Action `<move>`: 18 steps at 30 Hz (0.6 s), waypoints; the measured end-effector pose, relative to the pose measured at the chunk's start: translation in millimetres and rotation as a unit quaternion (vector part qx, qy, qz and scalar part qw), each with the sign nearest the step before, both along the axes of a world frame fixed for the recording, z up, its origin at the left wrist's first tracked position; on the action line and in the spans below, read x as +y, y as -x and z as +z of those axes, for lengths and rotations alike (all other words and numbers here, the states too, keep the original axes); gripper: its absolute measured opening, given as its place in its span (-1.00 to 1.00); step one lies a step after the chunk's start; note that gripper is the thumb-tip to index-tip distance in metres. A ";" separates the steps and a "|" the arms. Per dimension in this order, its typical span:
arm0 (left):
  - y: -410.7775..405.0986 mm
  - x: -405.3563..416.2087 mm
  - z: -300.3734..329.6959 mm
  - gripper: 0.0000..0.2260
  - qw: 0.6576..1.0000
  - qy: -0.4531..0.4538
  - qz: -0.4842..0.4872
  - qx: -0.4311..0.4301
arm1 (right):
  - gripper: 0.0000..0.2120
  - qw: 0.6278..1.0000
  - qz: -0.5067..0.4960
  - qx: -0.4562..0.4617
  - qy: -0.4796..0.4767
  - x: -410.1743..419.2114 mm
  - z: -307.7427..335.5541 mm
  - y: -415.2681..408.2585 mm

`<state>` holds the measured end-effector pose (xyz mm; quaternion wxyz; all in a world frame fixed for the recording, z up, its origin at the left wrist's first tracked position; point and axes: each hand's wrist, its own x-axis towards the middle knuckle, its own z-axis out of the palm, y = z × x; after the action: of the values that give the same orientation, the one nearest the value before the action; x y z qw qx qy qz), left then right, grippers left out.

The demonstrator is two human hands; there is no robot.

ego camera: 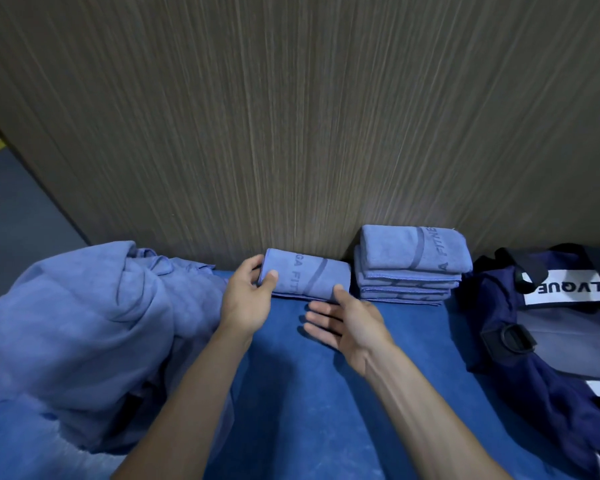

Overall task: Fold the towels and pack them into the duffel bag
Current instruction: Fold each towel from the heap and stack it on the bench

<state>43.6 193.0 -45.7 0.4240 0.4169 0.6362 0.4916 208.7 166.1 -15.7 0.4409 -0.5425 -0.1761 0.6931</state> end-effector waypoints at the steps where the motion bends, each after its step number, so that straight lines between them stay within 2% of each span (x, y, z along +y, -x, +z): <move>1: -1.6 0.6 0.7 -0.80 1.000 -0.006 -0.018 0.006 | -0.71 1.000 -0.006 -0.003 -0.004 0.7 -1.3 -0.2; 8: -3.9 -2.1 3.0 -0.72 0.993 -0.023 -0.036 0.110 | -0.60 0.999 -0.017 -0.039 -0.011 3.5 -6.8 -4.3; 13: -4.9 -4.2 5.5 -0.67 0.976 -0.032 -0.025 0.216 | -0.64 0.999 -0.026 -0.040 -0.009 4.0 -6.4 -4.5; 18: -3.8 -4.3 6.6 -0.68 0.952 -0.024 -0.069 0.297 | -0.67 0.999 -0.018 -0.050 -0.008 1.6 -2.4 -5.9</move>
<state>47.4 188.6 -39.0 0.2387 0.5972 0.6912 0.3296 214.6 167.7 -18.1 0.4482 -0.5757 -0.1938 0.6559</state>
